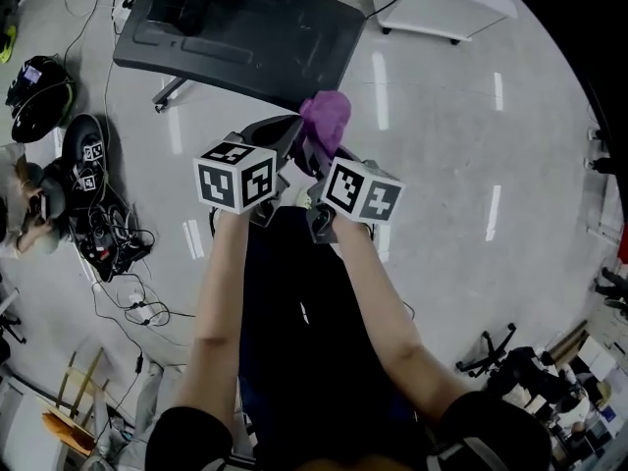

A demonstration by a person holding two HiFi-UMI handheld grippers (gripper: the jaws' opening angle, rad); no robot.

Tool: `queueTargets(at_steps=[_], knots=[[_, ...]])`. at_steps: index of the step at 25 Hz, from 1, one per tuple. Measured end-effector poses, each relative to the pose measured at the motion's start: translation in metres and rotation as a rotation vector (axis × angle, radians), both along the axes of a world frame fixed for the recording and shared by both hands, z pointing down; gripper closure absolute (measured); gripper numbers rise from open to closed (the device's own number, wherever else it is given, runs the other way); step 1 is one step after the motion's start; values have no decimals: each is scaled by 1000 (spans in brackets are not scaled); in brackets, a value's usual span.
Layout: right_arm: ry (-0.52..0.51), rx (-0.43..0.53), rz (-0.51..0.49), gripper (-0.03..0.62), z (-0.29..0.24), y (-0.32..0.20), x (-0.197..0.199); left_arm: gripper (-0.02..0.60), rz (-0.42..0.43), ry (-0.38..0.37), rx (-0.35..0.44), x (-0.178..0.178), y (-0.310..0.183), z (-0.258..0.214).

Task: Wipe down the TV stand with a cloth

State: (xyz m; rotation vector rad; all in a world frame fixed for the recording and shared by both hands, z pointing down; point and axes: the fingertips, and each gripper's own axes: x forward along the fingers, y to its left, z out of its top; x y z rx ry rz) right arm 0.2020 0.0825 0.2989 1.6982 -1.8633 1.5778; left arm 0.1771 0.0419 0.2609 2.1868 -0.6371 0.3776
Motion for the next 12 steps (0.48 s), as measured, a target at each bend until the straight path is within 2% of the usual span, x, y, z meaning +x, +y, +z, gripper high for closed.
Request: queueTargets(at_steps=[3, 7, 12], knots=[[10, 59, -115, 505, -13, -9, -39, 577, -52, -7, -1, -30, -7, -2], [54, 66, -221, 505, 12, -7, -73, 577, -142, -39, -10, -72, -8, 25], [84, 68, -285, 505, 33, -11, -117, 576, -273, -50, -7, -137, -15, 45]])
